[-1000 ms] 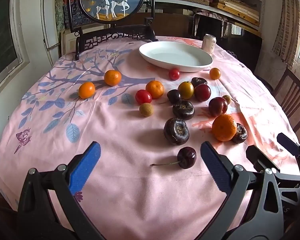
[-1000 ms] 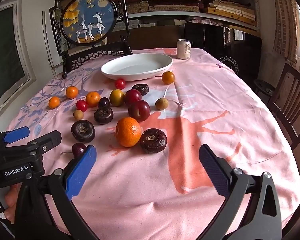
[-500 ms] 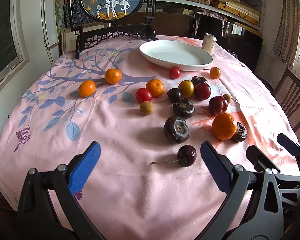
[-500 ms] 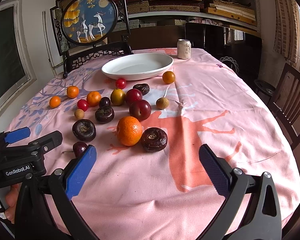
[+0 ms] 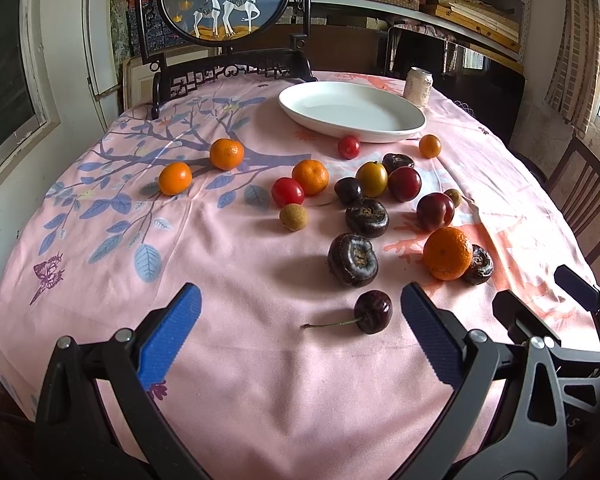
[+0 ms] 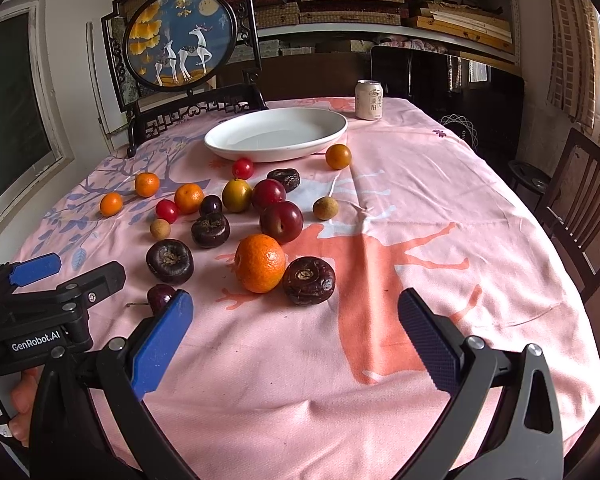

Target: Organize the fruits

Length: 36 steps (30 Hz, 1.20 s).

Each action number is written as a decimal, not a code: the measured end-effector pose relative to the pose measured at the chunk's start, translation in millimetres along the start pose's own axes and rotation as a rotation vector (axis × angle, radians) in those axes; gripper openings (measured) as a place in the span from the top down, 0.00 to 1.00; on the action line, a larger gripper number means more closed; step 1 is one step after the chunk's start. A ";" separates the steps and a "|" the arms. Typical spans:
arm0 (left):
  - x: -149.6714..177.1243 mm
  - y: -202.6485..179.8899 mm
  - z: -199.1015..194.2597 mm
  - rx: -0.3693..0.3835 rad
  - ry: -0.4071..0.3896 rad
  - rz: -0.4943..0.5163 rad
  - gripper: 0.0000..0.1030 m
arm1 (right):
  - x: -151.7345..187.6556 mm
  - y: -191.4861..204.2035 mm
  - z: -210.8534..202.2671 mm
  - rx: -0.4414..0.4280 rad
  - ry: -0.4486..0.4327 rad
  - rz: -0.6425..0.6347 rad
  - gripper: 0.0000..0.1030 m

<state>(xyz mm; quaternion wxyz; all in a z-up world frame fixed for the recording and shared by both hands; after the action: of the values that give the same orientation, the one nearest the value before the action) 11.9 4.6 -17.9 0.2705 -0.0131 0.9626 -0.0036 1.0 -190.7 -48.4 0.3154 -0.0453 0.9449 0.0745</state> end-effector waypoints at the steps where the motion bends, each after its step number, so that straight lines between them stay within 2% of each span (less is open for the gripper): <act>1: 0.2 0.0 -0.1 0.001 0.000 0.000 0.02 | 0.2 0.1 -0.1 0.000 -0.001 0.000 0.01; 36: 4.7 -2.4 0.1 0.002 0.012 0.005 0.02 | 0.8 -1.9 0.5 -0.001 0.001 0.001 0.01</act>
<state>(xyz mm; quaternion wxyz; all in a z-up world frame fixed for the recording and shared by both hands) 8.0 2.0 -20.4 0.2649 -0.0103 0.9642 -0.0041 0.9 -192.5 -49.5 0.3150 -0.0448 0.9450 0.0752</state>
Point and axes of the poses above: each gripper's, at about its wrist camera, not at the fingertips, and z roughly the way its jaws point, y to its left, x to its underside, the point moved 2 cm from there along z, roughly the way its jaws point, and after that the axes turned 14 degrees about y, right-handed, at the moved point
